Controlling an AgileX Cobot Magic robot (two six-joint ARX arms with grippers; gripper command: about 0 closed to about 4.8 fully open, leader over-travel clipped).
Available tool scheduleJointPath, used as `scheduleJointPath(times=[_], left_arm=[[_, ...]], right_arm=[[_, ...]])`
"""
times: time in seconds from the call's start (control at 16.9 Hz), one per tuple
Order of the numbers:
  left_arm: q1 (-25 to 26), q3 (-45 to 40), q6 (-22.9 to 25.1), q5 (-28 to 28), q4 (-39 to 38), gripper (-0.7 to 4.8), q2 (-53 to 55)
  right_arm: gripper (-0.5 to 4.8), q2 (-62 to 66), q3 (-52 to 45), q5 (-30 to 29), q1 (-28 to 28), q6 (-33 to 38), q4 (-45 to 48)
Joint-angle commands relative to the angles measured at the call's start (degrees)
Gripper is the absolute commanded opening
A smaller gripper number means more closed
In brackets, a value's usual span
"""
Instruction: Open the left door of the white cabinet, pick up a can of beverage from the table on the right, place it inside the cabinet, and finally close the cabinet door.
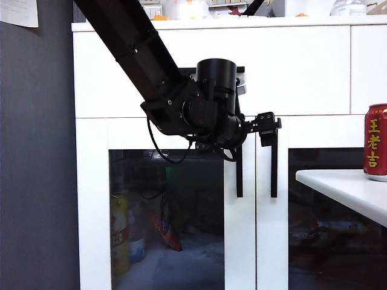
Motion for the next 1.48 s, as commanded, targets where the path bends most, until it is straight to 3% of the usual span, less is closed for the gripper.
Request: scheduleJointPath(times=[0.06,0.24,0.3,0.59,0.65,0.71,0.77,0.94,1.48], left_arm=[[-0.1,1.2,-2.4,-0.2,1.4,4.79,1.5],[-0.1,3.9,-2.4,0.3,1.4,4.79,3.7],[-0.1,4.5,-2.4,0.3,1.4,4.31,3.7],[-0.1,4.6,-2.4,0.3,2.7,4.22,3.7],[-0.1,4.6,-2.4,0.3,2.6,3.76,3.7],[-0.1,4.6,-2.4,0.3,2.4,1.51,3.7],[-0.1,4.6,-2.4,1.4,2.6,-0.17,3.7],[-0.1,4.6,-2.3,5.2,3.1,-0.06,3.7],[-0.1,4.6,-2.1,5.3,2.2,-0.06,3.7]], right_arm=[[3.91,0.0,0.3,0.3,-2.1,-0.3,0.6],[3.91,0.0,0.3,3.0,-2.4,-1.9,0.5],[3.91,0.1,0.3,2.9,-2.4,-1.9,0.5],[3.91,1.5,0.1,5.5,-2.5,-1.9,0.0],[3.91,1.6,0.1,5.5,-2.8,-1.9,-0.4],[3.91,2.1,0.1,5.5,-2.9,-1.9,-0.4],[3.91,2.1,0.1,5.5,-2.9,-1.9,-0.4],[3.91,2.1,0.1,5.4,-2.9,-1.9,-0.3],[3.91,2.2,0.1,5.4,-2.9,-1.7,3.6]])
